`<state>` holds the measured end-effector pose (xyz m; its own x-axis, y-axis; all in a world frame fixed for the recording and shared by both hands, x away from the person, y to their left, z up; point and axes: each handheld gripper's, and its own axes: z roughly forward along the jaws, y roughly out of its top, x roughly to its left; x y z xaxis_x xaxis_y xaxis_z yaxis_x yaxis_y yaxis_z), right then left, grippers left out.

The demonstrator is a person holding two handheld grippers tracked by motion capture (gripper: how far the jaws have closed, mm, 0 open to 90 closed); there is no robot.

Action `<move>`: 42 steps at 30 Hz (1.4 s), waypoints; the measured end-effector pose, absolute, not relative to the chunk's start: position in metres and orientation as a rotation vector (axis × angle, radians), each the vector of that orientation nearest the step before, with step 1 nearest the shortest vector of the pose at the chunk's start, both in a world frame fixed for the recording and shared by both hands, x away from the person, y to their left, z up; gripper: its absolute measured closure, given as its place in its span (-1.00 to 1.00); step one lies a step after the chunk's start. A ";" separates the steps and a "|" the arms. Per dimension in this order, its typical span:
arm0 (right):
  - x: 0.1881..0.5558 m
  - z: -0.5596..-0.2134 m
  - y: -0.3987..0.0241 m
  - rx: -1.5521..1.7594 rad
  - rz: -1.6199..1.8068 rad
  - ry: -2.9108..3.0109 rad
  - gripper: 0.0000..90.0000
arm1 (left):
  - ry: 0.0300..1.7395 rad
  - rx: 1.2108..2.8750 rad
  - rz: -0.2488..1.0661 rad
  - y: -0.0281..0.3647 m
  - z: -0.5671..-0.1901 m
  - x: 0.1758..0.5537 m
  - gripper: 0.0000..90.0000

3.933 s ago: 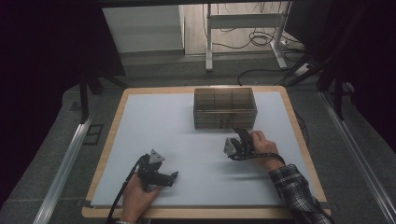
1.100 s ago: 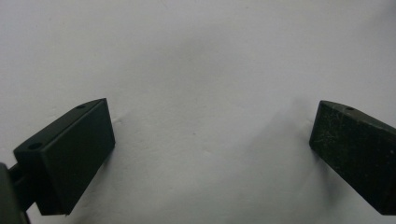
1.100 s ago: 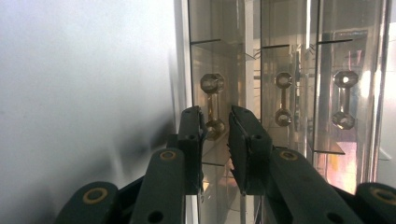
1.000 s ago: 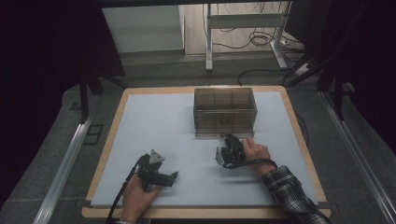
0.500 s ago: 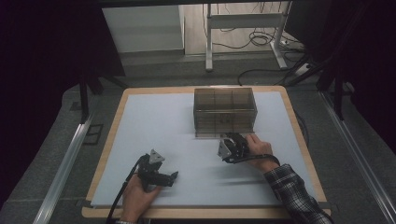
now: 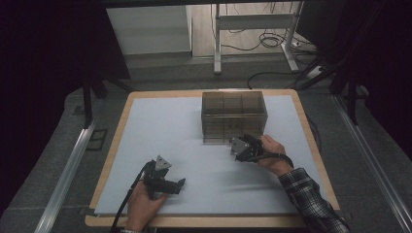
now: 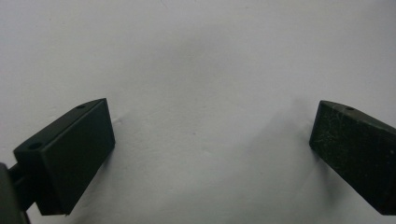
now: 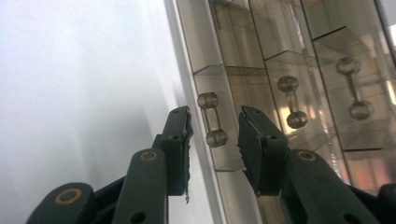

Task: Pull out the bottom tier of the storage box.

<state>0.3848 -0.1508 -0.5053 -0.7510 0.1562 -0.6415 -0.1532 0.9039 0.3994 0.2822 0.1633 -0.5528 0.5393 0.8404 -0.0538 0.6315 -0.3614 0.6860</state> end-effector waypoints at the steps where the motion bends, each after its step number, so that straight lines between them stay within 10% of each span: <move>1: 0.386 -0.504 -0.152 0.017 0.580 2.369 0.41 | 1.184 2.113 0.405 0.163 -0.553 0.282 -1.00; 42: 0.468 -0.473 -0.208 0.108 0.731 2.819 0.49 | 1.184 2.112 0.405 0.163 -0.553 0.282 -1.00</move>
<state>0.4681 -0.2078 -0.4732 -0.9716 0.1270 -0.1995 0.0140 0.8731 0.4874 0.2822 0.1634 -0.5528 0.5395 0.8403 -0.0542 0.6314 -0.3611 0.6862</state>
